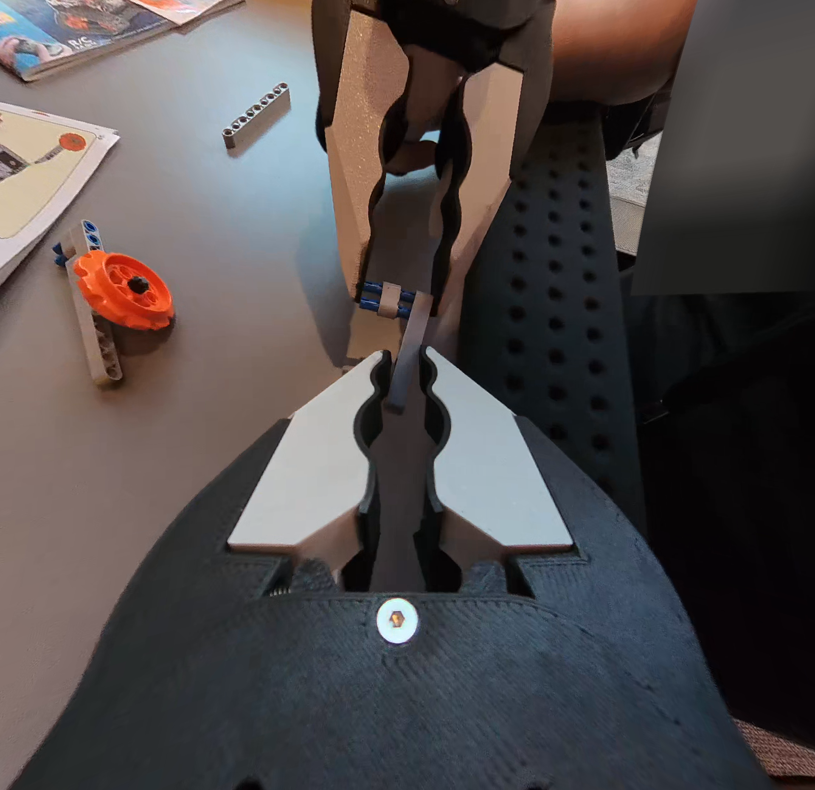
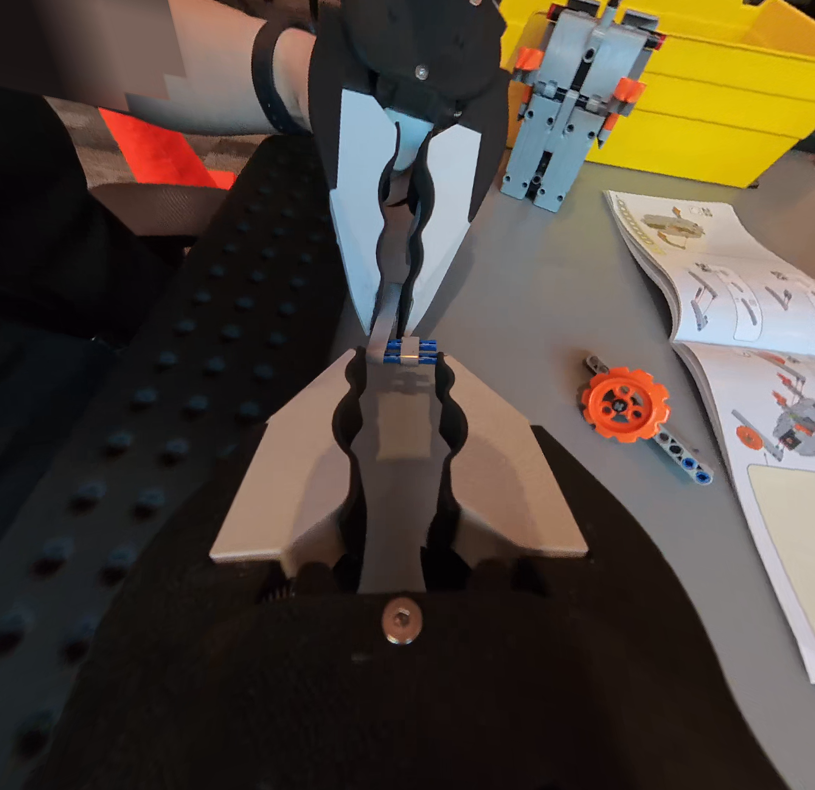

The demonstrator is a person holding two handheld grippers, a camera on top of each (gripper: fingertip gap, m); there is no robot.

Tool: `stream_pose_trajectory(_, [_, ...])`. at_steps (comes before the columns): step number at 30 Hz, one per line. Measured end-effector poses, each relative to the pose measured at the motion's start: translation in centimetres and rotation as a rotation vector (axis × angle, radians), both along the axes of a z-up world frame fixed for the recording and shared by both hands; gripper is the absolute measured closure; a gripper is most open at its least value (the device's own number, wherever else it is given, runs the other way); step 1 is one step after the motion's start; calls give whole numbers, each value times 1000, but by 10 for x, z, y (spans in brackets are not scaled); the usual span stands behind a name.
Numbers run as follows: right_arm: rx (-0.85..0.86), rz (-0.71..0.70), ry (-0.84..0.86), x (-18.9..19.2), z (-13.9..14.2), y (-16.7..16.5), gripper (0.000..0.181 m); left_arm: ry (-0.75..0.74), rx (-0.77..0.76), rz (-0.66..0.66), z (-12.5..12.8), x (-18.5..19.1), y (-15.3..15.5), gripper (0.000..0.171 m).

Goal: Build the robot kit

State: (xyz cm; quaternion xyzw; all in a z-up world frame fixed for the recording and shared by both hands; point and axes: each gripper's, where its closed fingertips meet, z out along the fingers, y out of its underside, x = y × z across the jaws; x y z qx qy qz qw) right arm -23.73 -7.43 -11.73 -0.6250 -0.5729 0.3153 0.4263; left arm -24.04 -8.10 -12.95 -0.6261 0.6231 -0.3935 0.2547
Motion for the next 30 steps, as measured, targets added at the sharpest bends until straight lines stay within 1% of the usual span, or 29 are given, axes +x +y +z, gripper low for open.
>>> stream_pose_trajectory(3, [-50, -37, 8, 3, -5, 4, 152, 10, -11, 11, -7, 6, 5, 157])
stream_pose_trajectory(6, [-94, -59, 15, 4, -9, 9, 152, 26, 16, 12, -15, 9, 7, 160])
stream_pose_trajectory(8, [-116, -49, 20, 4, -9, 8, 151, 25, 33, -3, -15, 9, 5, 162])
stream_pose_trajectory(9, [-115, -53, 28, 4, -8, 9, 152, 17, 32, -15, -15, 8, 2, 165])
stream_pose_trajectory(13, [-71, -51, 46, 3, -4, 9, 151, 7, 67, -2, -16, 5, 3, 165])
stream_pose_trajectory(16, [-22, -46, 22, 2, -6, 9, 145, 27, 103, -17, -20, 4, 2, 165])
stream_pose_trajectory(19, [3, -43, -8, 5, -10, 10, 147, 40, 85, -13, -23, 1, 2, 165])
stream_pose_trajectory(21, [5, -33, -6, 6, -9, 10, 148, 30, 47, 7, -20, -2, 5, 165])
stream_pose_trajectory(25, [11, -75, 30, 11, 1, 24, 150, 9, -36, 65, -12, -10, 10, 165])
stream_pose_trajectory(28, [-31, -148, 76, 13, 10, 40, 153, 7, 37, 137, -6, -22, 21, 165])
stream_pose_trajectory(30, [-67, -191, 61, 8, 9, 53, 153, -19, 102, 209, 3, -33, 30, 165])
